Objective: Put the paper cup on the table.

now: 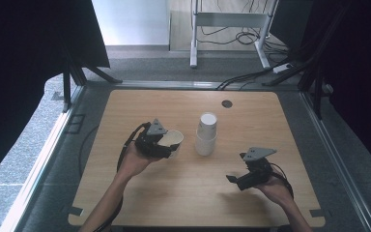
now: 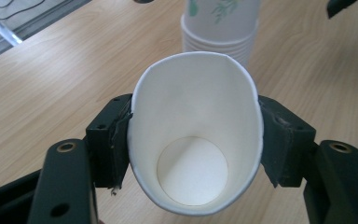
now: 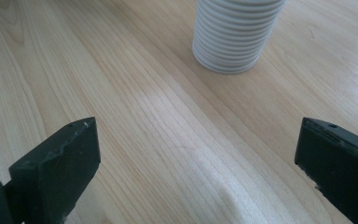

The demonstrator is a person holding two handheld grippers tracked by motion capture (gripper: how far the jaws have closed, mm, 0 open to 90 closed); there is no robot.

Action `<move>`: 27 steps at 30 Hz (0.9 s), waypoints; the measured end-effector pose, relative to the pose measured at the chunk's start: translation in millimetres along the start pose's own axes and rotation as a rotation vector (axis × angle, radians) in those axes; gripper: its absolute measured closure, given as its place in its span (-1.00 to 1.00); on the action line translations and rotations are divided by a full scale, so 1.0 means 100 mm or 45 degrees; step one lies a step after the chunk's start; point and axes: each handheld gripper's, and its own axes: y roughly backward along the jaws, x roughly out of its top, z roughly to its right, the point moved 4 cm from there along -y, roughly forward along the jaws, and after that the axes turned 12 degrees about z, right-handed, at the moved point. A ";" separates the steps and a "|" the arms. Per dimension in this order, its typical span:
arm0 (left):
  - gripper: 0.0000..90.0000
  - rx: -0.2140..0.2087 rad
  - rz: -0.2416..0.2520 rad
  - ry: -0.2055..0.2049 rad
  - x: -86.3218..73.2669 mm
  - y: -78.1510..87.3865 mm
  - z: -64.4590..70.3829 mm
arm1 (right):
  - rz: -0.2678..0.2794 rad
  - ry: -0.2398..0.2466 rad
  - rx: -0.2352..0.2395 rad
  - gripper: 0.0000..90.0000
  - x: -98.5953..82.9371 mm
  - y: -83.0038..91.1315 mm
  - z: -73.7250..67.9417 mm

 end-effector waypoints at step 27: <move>-0.31 0.255 0.009 0.121 -0.46 -0.26 -0.37 | -0.067 0.013 -0.027 -0.97 -0.15 -0.08 0.00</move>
